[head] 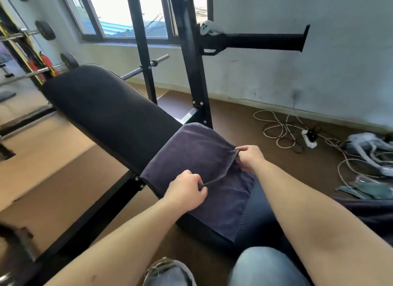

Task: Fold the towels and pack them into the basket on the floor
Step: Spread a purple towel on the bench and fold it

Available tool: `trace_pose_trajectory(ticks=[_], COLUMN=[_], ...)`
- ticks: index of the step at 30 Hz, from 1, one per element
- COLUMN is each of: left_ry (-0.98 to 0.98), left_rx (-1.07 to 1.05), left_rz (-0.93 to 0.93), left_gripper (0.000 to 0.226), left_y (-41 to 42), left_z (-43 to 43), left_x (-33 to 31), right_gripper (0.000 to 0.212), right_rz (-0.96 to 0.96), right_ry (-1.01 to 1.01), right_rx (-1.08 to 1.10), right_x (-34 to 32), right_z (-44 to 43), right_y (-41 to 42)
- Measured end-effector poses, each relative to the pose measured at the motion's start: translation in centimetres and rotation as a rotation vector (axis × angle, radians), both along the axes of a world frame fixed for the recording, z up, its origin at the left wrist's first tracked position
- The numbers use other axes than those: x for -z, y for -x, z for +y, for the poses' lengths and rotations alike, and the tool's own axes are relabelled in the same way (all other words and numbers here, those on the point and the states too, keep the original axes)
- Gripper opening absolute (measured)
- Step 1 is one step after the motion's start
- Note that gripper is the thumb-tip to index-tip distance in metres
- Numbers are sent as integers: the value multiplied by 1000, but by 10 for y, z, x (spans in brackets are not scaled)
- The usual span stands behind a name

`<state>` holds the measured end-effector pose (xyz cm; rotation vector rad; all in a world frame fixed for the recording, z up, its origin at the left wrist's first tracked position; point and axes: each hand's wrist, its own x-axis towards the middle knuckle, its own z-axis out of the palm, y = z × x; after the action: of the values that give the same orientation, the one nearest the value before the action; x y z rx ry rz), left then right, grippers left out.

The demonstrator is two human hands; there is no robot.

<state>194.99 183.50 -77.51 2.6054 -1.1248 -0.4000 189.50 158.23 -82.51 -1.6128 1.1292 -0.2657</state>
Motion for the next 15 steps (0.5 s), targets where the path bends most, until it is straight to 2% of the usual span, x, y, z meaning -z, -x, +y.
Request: trace_pose_trajectory(ticks=[4,5,7,9,10,15], left_ry=[-46,-55,-25,15,16,-203], left_rx=[-48,-50,-25,36,73,170], left_rz=[-4,-8,-20,-30,-35,-49], left_gripper=[22,24,21,20,21,30], left_y=[10,14,24,38,45,72], left_z=[-6,-8,-12,-16,-18,-26], left_x=[2,0,-4,-6,-5,15], right_gripper=[14,16,14,16,21,30], right_rz=[-108,-133,-168,-82,-29,171], right_ry=[-130,-145,-36,177,214,144], right_rx=[80,98,165,217,248,208], right_x=[4,2,-4,-8,-8,14], right_z=[-1,0,0,-1,-2,-9], right_y=[3,4,9,18,23,46])
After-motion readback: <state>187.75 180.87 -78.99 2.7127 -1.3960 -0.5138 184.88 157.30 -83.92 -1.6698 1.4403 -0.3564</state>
